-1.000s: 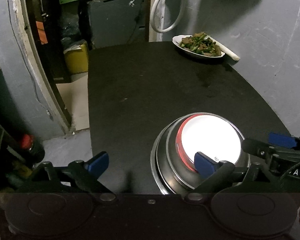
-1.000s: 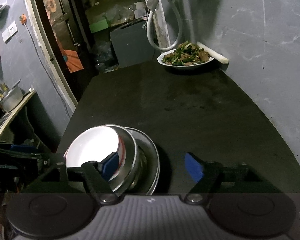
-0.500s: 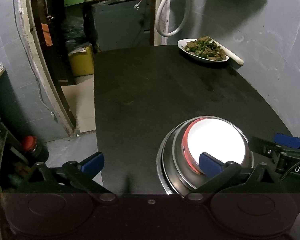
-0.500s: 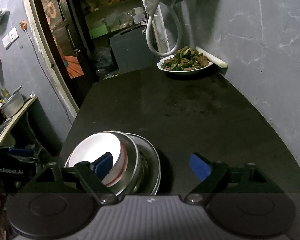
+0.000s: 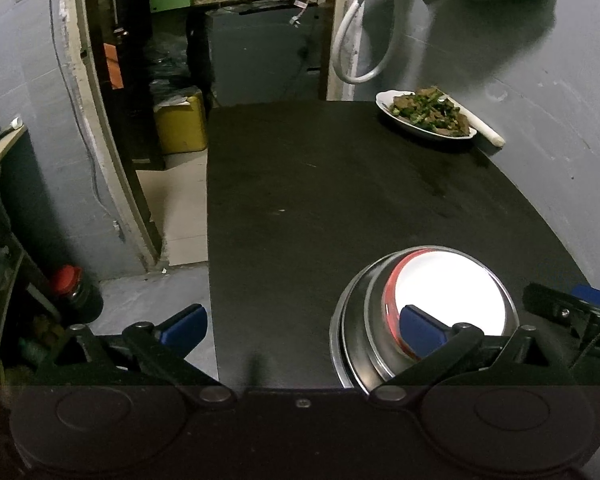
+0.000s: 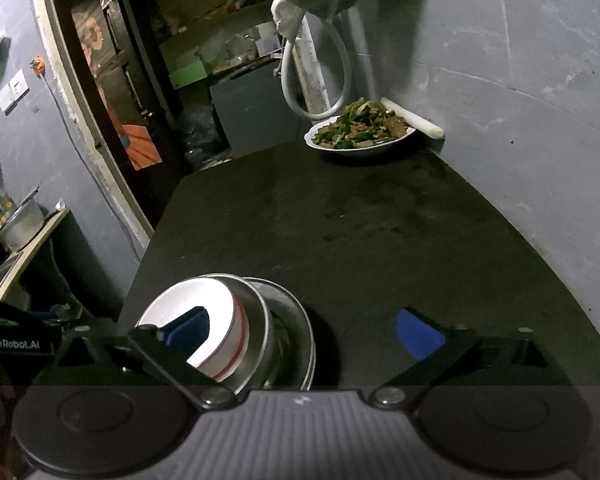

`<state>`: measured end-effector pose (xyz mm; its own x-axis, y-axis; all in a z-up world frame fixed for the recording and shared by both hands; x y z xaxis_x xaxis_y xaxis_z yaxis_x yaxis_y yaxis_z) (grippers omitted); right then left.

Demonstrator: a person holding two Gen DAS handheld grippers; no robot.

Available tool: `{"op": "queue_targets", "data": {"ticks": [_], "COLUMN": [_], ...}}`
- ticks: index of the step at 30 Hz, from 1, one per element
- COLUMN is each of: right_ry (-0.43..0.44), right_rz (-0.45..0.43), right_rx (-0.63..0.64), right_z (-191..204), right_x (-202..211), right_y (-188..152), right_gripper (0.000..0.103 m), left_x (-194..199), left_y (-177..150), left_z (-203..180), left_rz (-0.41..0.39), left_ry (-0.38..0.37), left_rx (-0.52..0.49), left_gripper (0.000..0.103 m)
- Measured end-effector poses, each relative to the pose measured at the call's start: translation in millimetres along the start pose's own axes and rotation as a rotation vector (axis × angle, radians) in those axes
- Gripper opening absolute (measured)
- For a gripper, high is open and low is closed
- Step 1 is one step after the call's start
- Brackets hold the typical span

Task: Organize plates and bowls
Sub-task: 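Open both tools and release the bowl stack on the plates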

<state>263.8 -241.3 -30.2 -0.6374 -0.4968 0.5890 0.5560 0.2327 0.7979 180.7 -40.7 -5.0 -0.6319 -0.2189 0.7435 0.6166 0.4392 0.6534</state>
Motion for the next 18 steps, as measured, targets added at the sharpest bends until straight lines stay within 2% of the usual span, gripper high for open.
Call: {"op": "queue_targets", "data": {"ticks": [18], "right_ry": [-0.017], "right_rz": [-0.006], "right_rx": [-0.029], "right_z": [-5.6], "right_x": [-0.3], "right_y": [-1.4], "right_gripper": [0.103], "left_x": [3.6], "left_y": [-1.6], "left_z": [5.3], "left_rz": [-0.034], "left_ry": [0.004], "left_rx": [0.044], "left_gripper": [0.102]}}
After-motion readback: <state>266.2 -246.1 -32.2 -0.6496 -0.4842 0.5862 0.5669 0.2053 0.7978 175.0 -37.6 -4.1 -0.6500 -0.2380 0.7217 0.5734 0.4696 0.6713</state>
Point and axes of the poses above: each gripper's, at about its wrist camera, not at the fingertips, and x roughly against the way its jaws point, z to its left, y to its top, the point moved 2 cm from there along -x, roughly the way its jaws point, and after that the axes turned 10 degrees about x, right-handed, at the moved point
